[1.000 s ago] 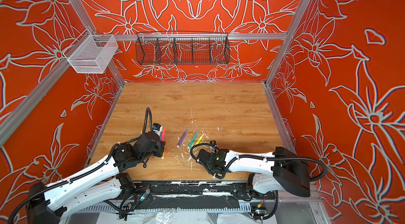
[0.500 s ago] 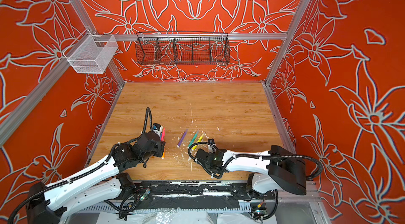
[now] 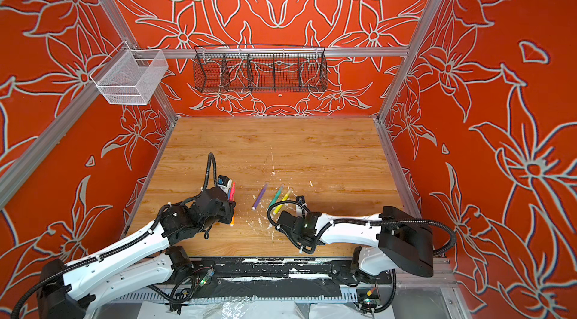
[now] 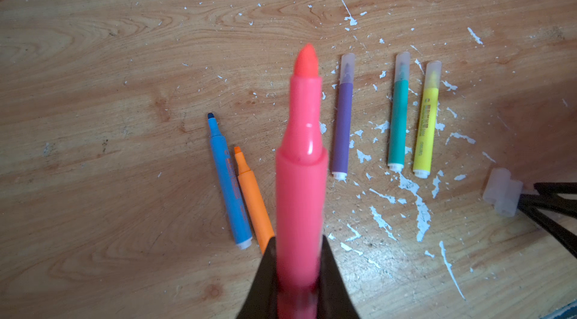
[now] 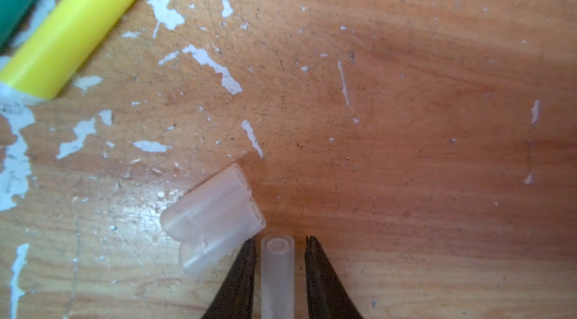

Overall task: Insert the pens into the pen caps
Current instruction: 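Lift the translucent cap off the table with the right gripper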

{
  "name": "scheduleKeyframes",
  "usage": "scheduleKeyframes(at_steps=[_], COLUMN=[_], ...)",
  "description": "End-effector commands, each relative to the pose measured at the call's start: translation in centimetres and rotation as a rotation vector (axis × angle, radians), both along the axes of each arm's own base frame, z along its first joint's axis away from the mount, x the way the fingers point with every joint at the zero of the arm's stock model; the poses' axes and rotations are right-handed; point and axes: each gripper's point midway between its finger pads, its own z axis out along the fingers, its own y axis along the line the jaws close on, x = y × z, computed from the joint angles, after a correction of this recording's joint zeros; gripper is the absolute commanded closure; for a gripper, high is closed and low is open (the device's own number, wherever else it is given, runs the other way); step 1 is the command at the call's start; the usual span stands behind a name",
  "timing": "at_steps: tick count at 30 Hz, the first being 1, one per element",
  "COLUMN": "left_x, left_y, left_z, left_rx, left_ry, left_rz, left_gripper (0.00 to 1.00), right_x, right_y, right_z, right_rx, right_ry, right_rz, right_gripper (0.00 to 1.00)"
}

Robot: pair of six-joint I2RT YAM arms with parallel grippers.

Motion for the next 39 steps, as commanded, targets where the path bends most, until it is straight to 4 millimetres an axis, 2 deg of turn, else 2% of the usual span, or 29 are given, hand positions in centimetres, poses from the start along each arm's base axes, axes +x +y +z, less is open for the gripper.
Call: scheduleKeyframes(at_steps=[1,6,10,12,16,26,31,39], left_x=[-0.1,-0.1,-0.1,-0.1,-0.1,-0.1,-0.1,-0.1], left_y=[0.1,0.1,0.1,0.1,0.1,0.1,0.1,0.1], left_z=[0.0,-0.1,-0.1,-0.1,-0.1,-0.1,-0.1,-0.1], left_rx=[-0.004,-0.004,-0.003,-0.003,-0.003,-0.002,-0.001,-0.002], left_ry=[0.004,0.005,0.005,0.006,0.006,0.005,0.005,0.007], left_rz=[0.011,0.011,0.011,0.012,0.011,0.011,0.012,0.011], left_gripper=[1.00,1.00,1.00,1.00,1.00,1.00,1.00,1.00], right_x=[-2.0,-2.0,-2.0,-2.0,-1.9,-2.2,-2.1,-2.3], right_y=[-3.0,-3.1,-3.0,-2.9,-2.9,-2.7,-2.6,-2.5], right_z=[-2.9,-2.9,-2.4,-2.1,-1.6,-1.0,-0.6,-1.9], right_rx=[-0.125,-0.128,-0.118,-0.117,-0.122,-0.098,-0.074,-0.089], right_ry=[0.108,0.111,0.111,0.110,0.110,0.117,0.107,0.124], right_rz=[-0.013,-0.015,-0.013,-0.008,-0.005,-0.002,-0.003,-0.001], right_gripper=[0.69,0.80,0.81,0.79,0.67,0.71,0.69,0.69])
